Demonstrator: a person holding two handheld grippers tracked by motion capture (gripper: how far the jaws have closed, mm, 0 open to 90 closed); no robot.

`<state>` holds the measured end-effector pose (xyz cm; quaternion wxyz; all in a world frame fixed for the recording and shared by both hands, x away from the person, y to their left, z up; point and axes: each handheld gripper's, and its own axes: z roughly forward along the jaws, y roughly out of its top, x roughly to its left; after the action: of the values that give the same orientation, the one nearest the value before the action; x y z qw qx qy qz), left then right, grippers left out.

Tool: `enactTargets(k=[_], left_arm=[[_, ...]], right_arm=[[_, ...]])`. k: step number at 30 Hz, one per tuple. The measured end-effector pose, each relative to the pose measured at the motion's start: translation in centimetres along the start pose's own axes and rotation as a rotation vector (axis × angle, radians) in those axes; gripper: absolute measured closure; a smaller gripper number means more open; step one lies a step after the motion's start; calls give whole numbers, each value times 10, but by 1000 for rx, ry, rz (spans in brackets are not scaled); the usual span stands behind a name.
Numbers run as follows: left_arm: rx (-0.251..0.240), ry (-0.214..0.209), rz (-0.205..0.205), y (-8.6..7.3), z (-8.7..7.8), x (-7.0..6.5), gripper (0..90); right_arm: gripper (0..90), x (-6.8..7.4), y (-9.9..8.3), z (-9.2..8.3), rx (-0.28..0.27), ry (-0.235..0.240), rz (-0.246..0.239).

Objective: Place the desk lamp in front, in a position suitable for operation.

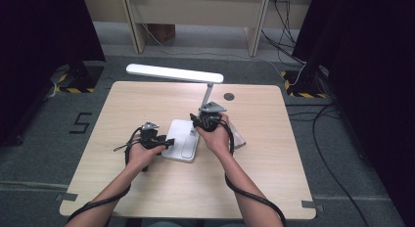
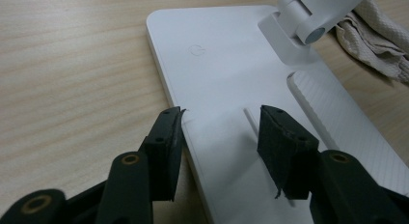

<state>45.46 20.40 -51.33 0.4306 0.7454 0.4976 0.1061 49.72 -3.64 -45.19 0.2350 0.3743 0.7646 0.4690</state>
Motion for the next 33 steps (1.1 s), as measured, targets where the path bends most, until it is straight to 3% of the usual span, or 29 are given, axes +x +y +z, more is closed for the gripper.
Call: enactTargets(k=[7, 12, 13, 20, 23, 26, 27, 29, 33], left_arm=[[13, -34, 23, -9, -5, -13, 488], [28, -66, 62, -21, -12, -31, 474], [33, -77, 76, -27, -15, -39, 473], [48, -93, 127, -42, -27, -60, 463], [41, -96, 127, -44, -28, -62, 464], [34, -100, 131, -46, -28, -62, 462], [34, -100, 131, -46, -28, -62, 461], [31, -88, 161, -45, -30, -61, 455], [9, -77, 157, -44, -33, -60, 449]], right_arm=[[583, 0, -5, -13, 11, 16, -11], [587, 0, -15, -35, 22, 35, -19], [587, 2, -20, -46, 27, 44, -15], [589, 8, -33, -72, 28, 63, -24], [588, 8, -35, -75, 29, 69, -22], [454, 8, -35, -80, 90, 88, -55], [454, 8, -35, -80, 90, 88, -55], [410, 6, -38, -90, 96, 89, -76], [399, -5, -45, -106, 116, 71, -84]])
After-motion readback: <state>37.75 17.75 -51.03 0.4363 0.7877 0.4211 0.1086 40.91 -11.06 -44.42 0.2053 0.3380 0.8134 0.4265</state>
